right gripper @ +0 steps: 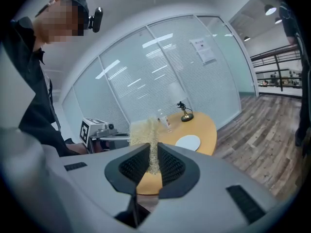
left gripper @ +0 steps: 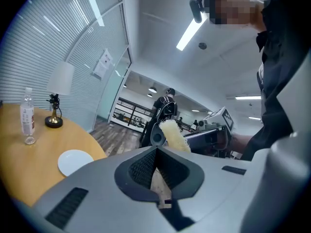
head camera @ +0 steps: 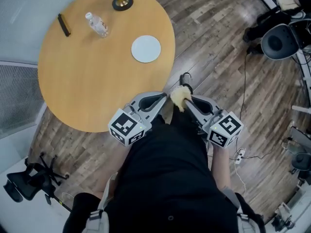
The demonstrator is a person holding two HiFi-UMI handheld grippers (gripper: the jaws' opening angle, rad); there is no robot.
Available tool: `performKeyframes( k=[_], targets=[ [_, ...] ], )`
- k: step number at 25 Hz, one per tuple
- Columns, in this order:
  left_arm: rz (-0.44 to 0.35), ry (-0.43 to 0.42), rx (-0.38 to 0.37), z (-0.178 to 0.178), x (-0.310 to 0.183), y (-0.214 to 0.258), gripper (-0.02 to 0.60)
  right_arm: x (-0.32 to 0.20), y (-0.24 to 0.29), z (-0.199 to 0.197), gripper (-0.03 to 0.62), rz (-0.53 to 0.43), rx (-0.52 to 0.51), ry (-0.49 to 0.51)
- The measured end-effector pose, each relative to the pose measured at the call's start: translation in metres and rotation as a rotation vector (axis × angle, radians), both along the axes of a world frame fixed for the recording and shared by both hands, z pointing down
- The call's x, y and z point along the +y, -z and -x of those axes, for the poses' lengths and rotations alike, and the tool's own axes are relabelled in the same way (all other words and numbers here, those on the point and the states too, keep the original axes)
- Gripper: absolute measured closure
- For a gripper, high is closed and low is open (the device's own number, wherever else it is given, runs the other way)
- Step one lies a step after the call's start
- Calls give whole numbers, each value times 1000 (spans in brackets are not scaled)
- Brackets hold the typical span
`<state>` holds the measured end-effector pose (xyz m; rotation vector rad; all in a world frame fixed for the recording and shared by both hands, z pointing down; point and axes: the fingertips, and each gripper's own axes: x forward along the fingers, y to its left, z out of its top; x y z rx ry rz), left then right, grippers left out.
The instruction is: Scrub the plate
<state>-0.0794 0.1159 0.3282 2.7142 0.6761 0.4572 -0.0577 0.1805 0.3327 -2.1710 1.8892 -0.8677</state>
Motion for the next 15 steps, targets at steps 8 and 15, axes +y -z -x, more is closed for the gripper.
performKeyframes(
  k=[8, 15],
  targets=[
    [-9, 259, -20, -43, -58, 3, 569, -78, 1, -63, 546, -3, -5, 301],
    [-7, 482, -23, -90, -98, 17, 569, -132, 13, -126, 546, 4, 17, 519]
  ],
)
